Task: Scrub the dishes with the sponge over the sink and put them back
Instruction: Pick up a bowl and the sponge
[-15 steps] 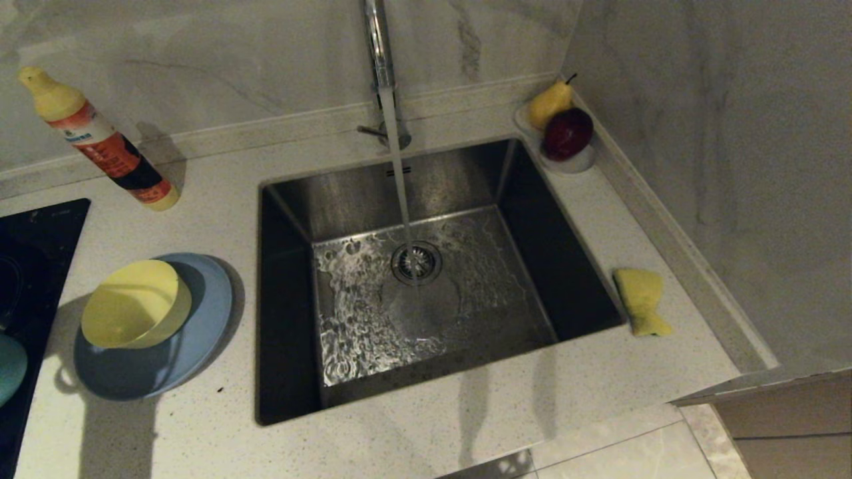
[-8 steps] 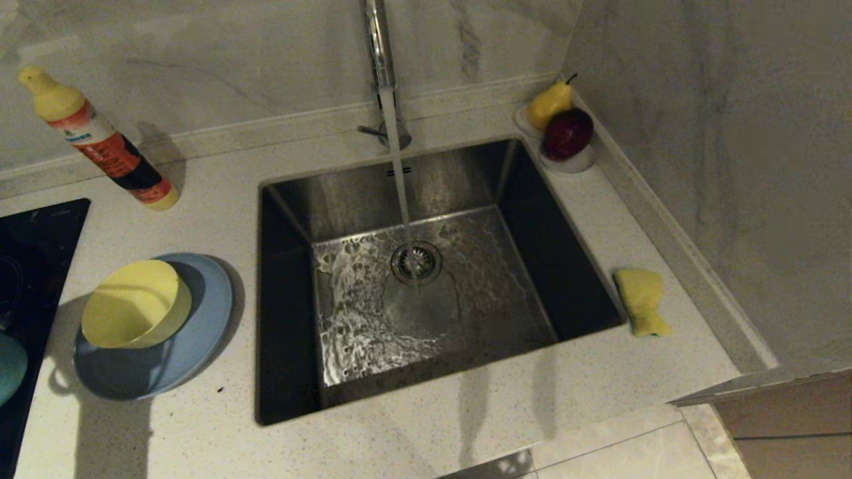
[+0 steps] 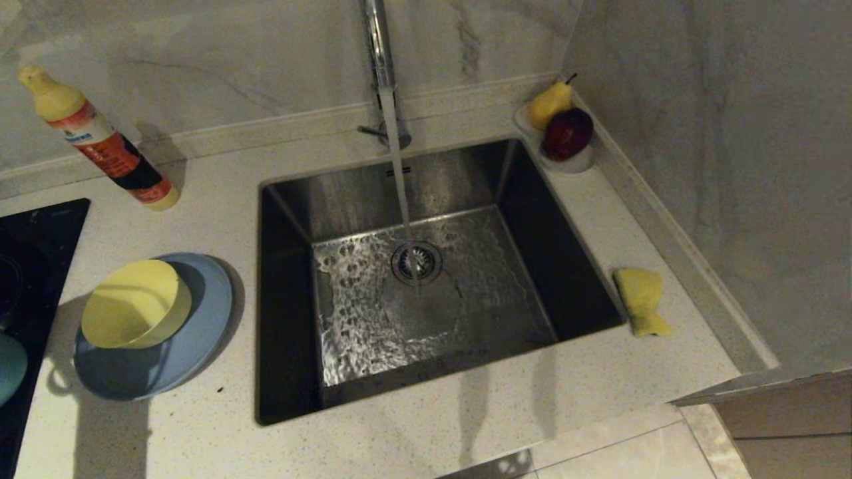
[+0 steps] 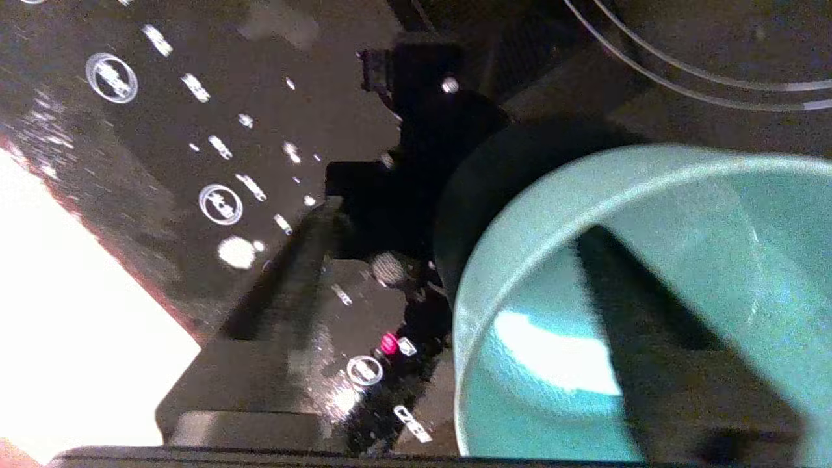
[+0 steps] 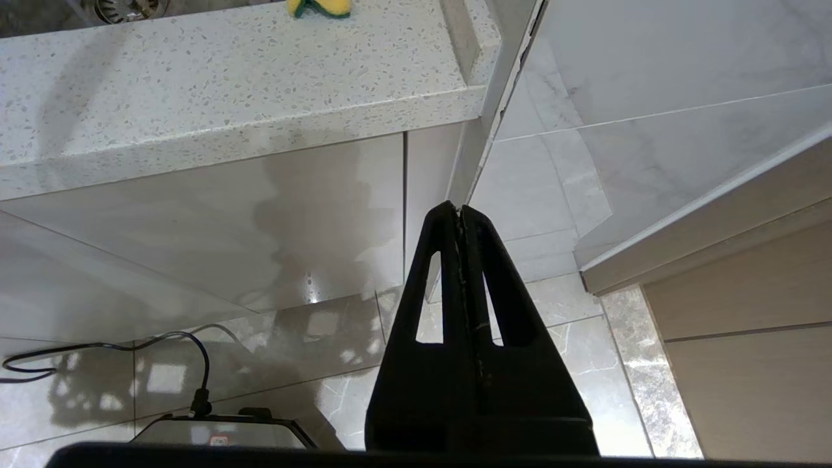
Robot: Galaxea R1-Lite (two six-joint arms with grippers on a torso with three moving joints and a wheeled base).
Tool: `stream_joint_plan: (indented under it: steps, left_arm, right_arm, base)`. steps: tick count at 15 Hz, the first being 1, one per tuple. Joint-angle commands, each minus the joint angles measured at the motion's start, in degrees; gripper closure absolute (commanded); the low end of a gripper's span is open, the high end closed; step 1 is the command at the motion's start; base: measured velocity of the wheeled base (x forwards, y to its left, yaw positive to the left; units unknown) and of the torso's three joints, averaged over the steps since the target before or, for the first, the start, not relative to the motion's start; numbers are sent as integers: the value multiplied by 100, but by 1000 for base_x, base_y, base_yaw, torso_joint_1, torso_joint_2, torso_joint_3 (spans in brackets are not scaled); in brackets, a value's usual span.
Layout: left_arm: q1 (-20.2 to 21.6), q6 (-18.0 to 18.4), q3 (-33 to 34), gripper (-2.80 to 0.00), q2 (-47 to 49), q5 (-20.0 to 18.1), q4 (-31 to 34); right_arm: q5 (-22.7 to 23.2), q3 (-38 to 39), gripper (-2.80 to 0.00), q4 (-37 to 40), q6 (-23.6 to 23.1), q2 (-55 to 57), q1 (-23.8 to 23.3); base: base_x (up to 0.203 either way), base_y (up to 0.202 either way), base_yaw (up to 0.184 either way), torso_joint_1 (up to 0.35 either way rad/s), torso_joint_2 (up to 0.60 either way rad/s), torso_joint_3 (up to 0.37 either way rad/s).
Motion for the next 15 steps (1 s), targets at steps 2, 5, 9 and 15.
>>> stream_joint_plan:
  steps: [2, 5, 9, 15]
  left_arm:
    - [0, -11, 38, 0, 14, -96, 19]
    - [3, -11, 52, 0, 39, -96, 19]
    - [27, -20, -59, 0, -11, -114, -5]
    - [89, -85, -437, 0, -858, -129, 0]
  right_arm:
    - [-2, 0, 0, -1, -2, -6, 2]
    - [-2, 0, 0, -1, -2, -6, 2]
    - [-2, 0, 0, -1, -2, -6, 2]
    - [-2, 0, 0, -1, -2, -6, 2]
  base:
    - [0, 0, 0, 0, 0, 0]
    - [0, 0, 0, 0, 0, 0]
    - [0, 0, 0, 0, 0, 0]
    - [0, 0, 0, 0, 0, 0]
